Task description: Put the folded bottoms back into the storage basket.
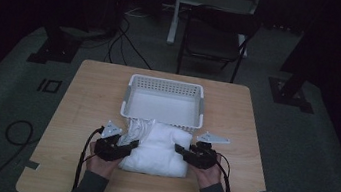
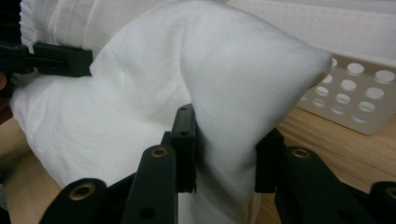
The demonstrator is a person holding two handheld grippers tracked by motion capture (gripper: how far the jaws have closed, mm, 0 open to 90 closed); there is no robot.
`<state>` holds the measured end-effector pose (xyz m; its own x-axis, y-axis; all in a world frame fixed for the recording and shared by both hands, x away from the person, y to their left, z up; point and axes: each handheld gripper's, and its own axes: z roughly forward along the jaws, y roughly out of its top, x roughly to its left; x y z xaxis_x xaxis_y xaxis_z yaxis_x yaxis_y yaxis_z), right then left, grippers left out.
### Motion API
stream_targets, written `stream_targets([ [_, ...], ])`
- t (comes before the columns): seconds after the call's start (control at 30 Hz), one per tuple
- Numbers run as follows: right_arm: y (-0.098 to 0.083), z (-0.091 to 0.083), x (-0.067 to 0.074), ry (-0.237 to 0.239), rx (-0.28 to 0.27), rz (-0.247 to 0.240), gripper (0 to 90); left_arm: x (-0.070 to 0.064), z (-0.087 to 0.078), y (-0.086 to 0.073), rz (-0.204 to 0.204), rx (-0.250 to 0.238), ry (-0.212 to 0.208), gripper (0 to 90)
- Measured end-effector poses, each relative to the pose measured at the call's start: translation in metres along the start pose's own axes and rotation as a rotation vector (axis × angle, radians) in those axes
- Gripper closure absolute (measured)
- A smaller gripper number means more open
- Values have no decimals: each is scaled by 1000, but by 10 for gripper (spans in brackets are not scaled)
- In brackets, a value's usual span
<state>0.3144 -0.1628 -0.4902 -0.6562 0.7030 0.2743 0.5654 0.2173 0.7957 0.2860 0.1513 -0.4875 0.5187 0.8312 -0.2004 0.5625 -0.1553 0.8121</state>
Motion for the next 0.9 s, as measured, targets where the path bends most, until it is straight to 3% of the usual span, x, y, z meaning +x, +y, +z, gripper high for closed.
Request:
stream_targets([
  [0.9, 24, -13, 3, -1, -43, -40, 691, -1, -13, 26, 21, -45, 0, 547],
])
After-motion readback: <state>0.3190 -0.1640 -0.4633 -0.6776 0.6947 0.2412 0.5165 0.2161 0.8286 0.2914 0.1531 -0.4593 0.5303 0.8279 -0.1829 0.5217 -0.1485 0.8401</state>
